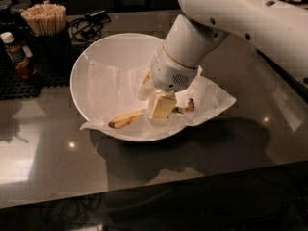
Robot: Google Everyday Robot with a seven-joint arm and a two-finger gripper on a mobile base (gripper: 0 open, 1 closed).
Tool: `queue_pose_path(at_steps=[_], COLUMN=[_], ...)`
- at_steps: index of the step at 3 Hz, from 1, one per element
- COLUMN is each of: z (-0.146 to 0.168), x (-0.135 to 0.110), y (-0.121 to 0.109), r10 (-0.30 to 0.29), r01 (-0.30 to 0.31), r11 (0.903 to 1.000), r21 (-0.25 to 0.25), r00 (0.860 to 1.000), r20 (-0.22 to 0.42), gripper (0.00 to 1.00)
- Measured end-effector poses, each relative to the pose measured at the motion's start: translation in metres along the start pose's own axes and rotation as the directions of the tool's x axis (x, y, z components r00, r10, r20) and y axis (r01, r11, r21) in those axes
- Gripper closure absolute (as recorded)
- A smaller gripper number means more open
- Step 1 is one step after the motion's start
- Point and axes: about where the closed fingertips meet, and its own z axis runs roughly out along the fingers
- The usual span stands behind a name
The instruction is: Pick banana from white bowl
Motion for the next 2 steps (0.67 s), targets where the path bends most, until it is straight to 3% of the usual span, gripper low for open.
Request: queue_pose_path(at_steps=[2], z=[-0.0042], x=[-0.0001], y=[0.0027], r10=[0.006], r01=[-0.006], r11=[0.9999], r21=[0.012], r00=[1.000], r20=[-0.005], gripper=[0.46])
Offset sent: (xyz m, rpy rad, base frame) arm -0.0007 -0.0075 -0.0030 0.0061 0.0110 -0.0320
